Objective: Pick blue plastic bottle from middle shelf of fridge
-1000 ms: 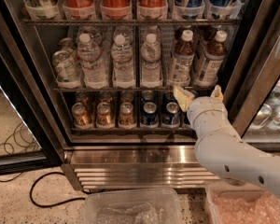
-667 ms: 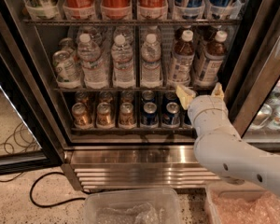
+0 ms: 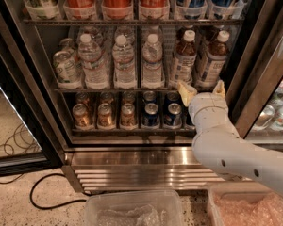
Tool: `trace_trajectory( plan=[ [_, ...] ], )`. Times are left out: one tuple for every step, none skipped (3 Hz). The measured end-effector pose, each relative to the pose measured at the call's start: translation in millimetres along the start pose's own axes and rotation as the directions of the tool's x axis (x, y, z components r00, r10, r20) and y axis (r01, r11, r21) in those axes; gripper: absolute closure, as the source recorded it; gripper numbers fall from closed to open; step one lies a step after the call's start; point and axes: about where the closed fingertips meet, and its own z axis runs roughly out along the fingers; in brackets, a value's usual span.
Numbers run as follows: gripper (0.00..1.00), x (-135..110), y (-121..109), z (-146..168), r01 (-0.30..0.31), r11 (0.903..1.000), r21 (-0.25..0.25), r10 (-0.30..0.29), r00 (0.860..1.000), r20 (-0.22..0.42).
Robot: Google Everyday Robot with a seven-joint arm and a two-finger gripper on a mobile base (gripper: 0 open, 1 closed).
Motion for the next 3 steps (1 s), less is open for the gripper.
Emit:
trace_trajectory(
  plan=[
    [0.29,-3.4,-1.8,8.4,-0.005,0.9999,0.014,0.005,1.0,0.013],
    [0.29,-3.8,-7.5,12.4,0.008,0.9993,0.036,-0.009,1.0,0.018],
    [0.29,-3.6,-14.3,15.8,0.021,0.9981,0.058,-0.022,1.0,0.018]
  ],
)
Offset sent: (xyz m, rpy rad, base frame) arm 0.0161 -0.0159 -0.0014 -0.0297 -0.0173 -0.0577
